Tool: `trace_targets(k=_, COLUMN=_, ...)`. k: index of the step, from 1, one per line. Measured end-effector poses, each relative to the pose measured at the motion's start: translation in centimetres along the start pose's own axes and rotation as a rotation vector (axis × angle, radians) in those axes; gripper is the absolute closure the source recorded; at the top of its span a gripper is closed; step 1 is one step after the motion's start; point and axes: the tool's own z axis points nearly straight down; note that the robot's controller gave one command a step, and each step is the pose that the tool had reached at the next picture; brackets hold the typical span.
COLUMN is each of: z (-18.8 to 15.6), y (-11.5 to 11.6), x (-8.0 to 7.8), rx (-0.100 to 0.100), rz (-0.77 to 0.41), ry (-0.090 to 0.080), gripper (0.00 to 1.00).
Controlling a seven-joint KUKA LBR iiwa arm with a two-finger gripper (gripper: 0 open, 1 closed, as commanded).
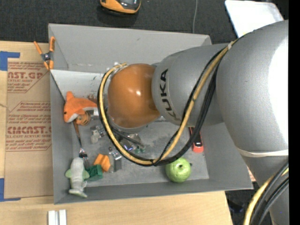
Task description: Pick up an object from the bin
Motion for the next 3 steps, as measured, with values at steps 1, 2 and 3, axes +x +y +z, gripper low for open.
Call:
trace_targets(k=1, z=3.1, y=0.5, x=-1.7, rx=0.003, rz=-0.296, ry=-0.012, gripper=0.0)
trace_targets(k=2, z=5.7, y=-0.5, x=1.0, rx=-0.001, rz=0.061, ry=-0.009, gripper=1.0)
trace_targets(k=3, z=5.7, y=-0.5, x=1.0, rx=-0.001, rz=0.059, ry=-0.009, gripper=1.0)
